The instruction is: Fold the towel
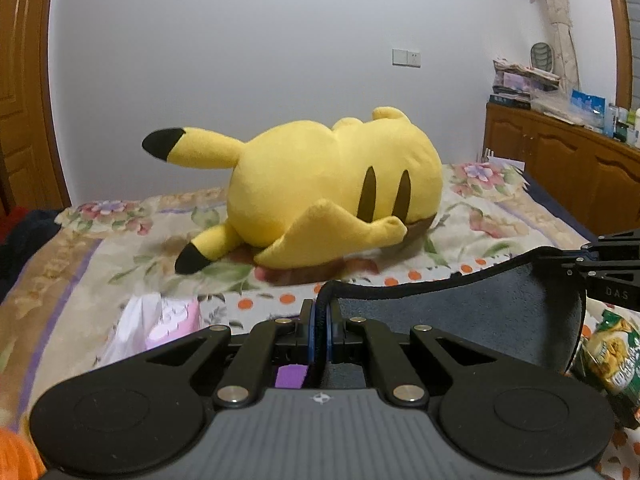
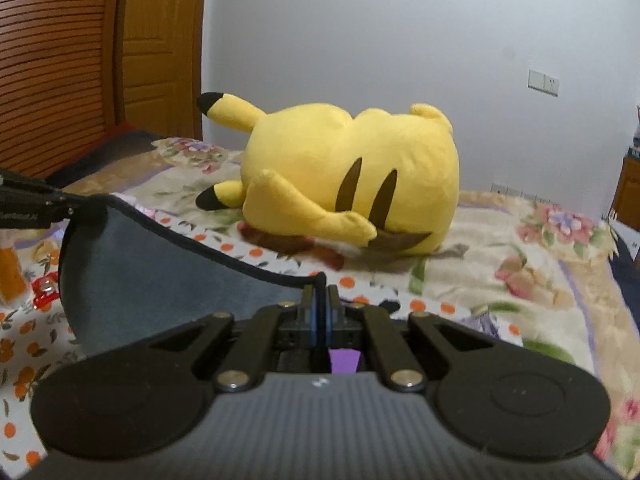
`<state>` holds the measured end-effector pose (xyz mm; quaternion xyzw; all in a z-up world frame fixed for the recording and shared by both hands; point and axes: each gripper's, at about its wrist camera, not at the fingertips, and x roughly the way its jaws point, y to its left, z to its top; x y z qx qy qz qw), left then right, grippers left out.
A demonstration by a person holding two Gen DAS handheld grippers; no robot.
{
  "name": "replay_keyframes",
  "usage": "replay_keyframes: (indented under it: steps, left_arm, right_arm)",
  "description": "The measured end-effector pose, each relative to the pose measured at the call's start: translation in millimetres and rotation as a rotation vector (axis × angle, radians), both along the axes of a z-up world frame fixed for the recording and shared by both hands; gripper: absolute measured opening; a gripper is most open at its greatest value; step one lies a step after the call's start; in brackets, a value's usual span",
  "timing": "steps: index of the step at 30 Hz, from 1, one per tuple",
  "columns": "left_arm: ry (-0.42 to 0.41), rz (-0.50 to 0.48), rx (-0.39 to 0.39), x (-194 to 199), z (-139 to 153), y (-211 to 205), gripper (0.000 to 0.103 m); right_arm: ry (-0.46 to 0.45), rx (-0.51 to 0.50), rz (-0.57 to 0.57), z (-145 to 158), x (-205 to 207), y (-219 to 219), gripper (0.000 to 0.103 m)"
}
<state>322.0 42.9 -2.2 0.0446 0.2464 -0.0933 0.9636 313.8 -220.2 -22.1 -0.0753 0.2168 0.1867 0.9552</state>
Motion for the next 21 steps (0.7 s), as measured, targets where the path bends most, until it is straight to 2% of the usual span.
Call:
replay_keyframes:
  steps: [5,12,21]
  left_arm:
    - [-0.018,0.008,0.026,14.8,0.9,-3.4,0.006]
    - [-0.008,0.033,-0.013,40.7,-1.8,2.1,0.006]
    - [0.007,0.082,0.034,72.2,-23.1,4.3,0.006]
  right_arm:
    - [-0.016,-0.022,-0.012,-0.2,17.8,2.8,0.004]
    - [-0.011,-0.054,-0.03,-8.7,42.6,5.9,0.004]
    - [0.018,-0.111,-0.027,-22.5,79.2,14.4,0.004]
